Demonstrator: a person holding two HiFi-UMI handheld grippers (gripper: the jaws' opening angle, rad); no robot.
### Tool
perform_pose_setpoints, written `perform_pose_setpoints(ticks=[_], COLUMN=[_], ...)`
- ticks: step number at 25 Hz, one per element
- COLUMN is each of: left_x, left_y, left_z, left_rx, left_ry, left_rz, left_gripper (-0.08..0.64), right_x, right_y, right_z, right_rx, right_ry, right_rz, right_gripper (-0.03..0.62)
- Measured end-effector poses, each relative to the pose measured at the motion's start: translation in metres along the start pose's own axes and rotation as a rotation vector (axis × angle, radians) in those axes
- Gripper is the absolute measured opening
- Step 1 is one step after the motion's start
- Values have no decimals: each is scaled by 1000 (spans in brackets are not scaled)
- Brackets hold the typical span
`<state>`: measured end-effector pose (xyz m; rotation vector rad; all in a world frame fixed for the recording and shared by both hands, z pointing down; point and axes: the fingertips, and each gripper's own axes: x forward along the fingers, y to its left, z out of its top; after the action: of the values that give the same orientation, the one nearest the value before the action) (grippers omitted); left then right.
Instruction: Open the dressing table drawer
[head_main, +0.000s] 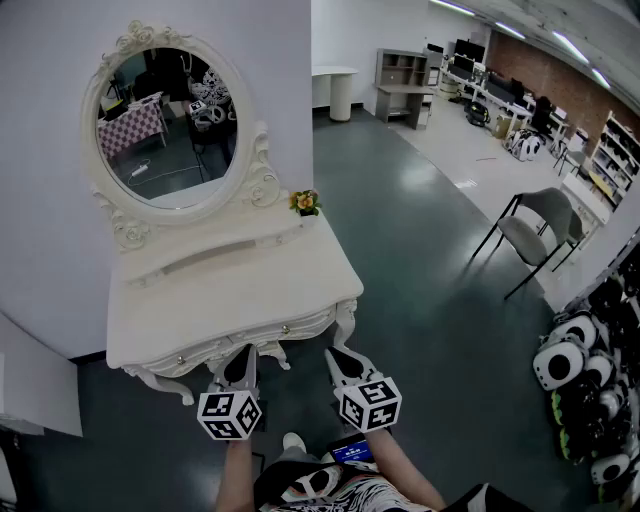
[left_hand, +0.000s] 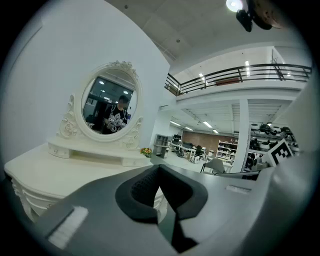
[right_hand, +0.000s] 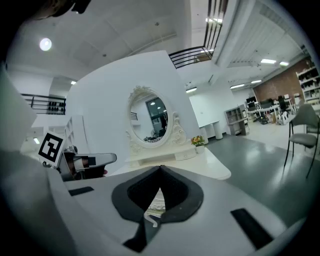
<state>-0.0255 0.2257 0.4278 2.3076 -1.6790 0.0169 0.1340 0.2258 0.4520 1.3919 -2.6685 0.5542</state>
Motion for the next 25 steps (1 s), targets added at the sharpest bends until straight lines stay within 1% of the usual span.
perform_pose_setpoints(ticks=[3, 7, 10, 13, 14, 16, 17, 18, 19, 20, 23, 25], left_x=[-11, -20, -23, -23, -22, -19, -16, -12, -8, -3, 19, 41], left_y=[-2, -3, 0, 0, 0, 2, 4, 7, 10, 14, 30, 48], left_z=[-4, -4, -1, 1, 0, -1, 0, 0, 1, 1, 1, 0], left_rx=[-1, 26, -8, -18, -22, -35, -38, -38, -37, -37, -50, -36], left_ry=[-7, 2, -10, -15, -15, -15, -19, -23, -27, -29, -27, -8], left_rz=[19, 38, 37, 18, 9, 0, 0, 3, 5, 7, 5, 16], left_gripper=[0, 2, 2, 2, 14, 94, 114, 127, 133, 138, 138, 138], right_x=[-7, -11, -10, -8, -7, -2, 1, 6, 12, 18, 43, 69], right_y=[11, 22, 30, 29, 27, 22, 19, 17, 14, 11, -1, -10], right_z=[-2, -2, 0, 2, 3, 4, 5, 5, 5, 4, 3, 4], right_rx=[-54, -29, -44, -70, -81, -115, -130, -140, -143, -142, -138, -133], right_ry=[17, 18, 20, 5, 1, 1, 7, 15, 24, 31, 47, 57], right_rz=[9, 28, 40, 27, 16, -13, -22, -24, -25, -28, -40, -46], right_gripper=[0, 0, 0, 0, 2, 2, 3, 54, 121, 132, 135, 133])
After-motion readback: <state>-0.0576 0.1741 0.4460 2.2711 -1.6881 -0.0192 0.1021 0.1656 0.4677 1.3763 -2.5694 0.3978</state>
